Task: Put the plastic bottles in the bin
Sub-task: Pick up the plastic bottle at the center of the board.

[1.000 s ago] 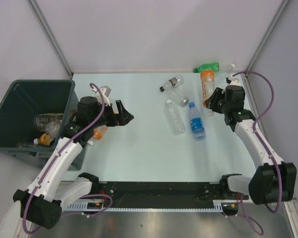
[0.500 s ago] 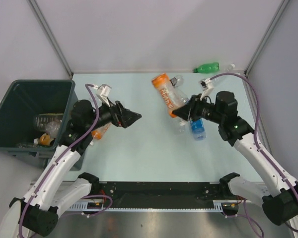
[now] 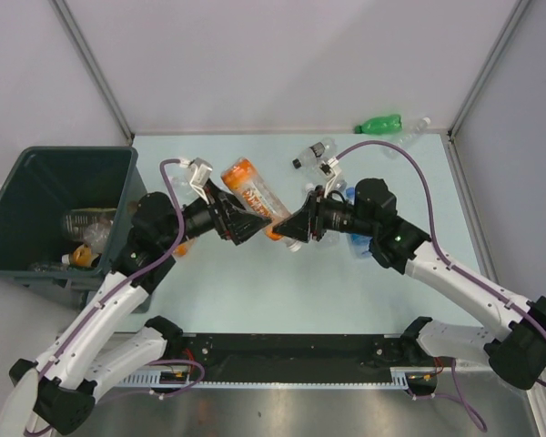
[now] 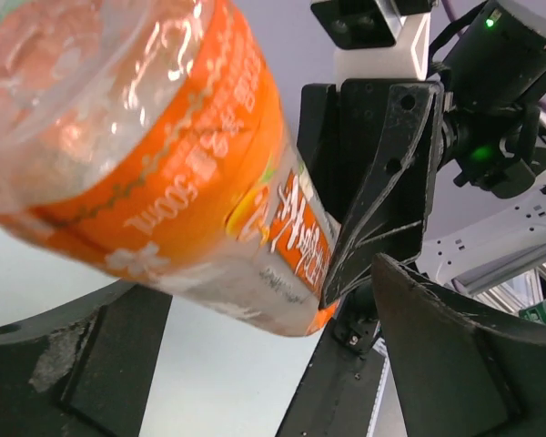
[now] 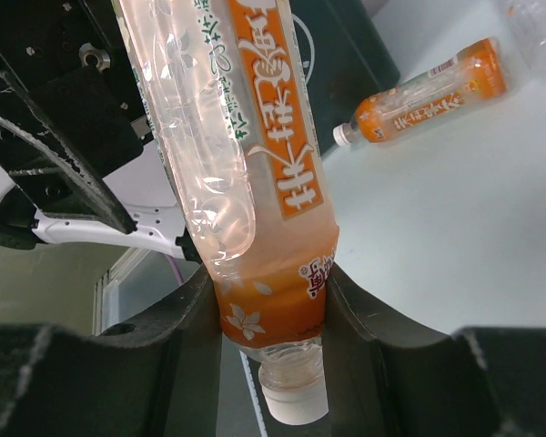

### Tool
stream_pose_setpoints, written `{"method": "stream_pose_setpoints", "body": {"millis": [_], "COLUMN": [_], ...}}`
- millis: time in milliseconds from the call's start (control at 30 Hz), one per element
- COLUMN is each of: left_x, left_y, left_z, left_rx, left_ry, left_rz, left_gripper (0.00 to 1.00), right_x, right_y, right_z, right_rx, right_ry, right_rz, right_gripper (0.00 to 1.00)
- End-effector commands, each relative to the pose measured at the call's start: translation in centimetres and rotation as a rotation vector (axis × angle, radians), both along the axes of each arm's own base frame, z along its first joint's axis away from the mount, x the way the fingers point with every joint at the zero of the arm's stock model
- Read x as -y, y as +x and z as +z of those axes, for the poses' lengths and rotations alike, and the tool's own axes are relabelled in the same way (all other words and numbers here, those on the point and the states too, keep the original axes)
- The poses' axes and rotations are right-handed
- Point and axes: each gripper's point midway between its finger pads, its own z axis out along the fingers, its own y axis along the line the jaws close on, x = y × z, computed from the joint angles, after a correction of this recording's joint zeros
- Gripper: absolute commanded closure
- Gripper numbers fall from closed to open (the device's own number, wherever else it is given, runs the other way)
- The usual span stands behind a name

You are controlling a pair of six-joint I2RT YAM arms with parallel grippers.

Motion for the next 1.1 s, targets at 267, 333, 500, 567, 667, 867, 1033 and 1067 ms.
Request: {"method": "stream_pose_setpoints", "body": {"millis": [267,333,500,567,667,867,1033,1067], "left_x": [-1.4,-1.5,-2.0,-2.5,-4.0,-9.8,-17.3,-18.6], "left_y": [2.0,2.2,2.6,2.9,3.8,5.0,5.3,5.2], "left_z": [0.9,0.8,1.1,1.2,1.5,3.2,6.7,7.0], "left_rx": [0.023,0.020,0.023,0.021,0.038,0.087,0.127,0.141], "left_ry": [-0.026,-0.023,-0.003,0.016,0.078,0.246,0.360,0.406], "left_rz": [0.158,0.167,0.208,0.241,0.332,0.613,0.970,1.023], "left_gripper": [0.43,0.53,0.63,0.64,0.64,0.64,0.63,0.62], "right_x": [-1.5,-1.5,-1.2,-0.8,0.1,3.1,5.1,5.3], "right_y": [-1.5,-1.8,-1.8,-1.6,-0.8,1.1,2.3,2.4], "right_z": [1.4,1.2,0.5,0.6,0.7,-1.1,-3.3,-3.8], "right_rx": [-0.004,-0.014,-0.001,0.012,0.031,0.009,-0.020,-0.030], "right_ry": [0.060,0.054,0.019,0.010,-0.009,-0.118,-0.218,-0.234], "right_rz": [0.081,0.096,0.083,0.052,-0.019,-0.209,-0.315,-0.326], "right_gripper": [0.51,0.43,0.00,0.00,0.00,0.00,0.00,0.00]}}
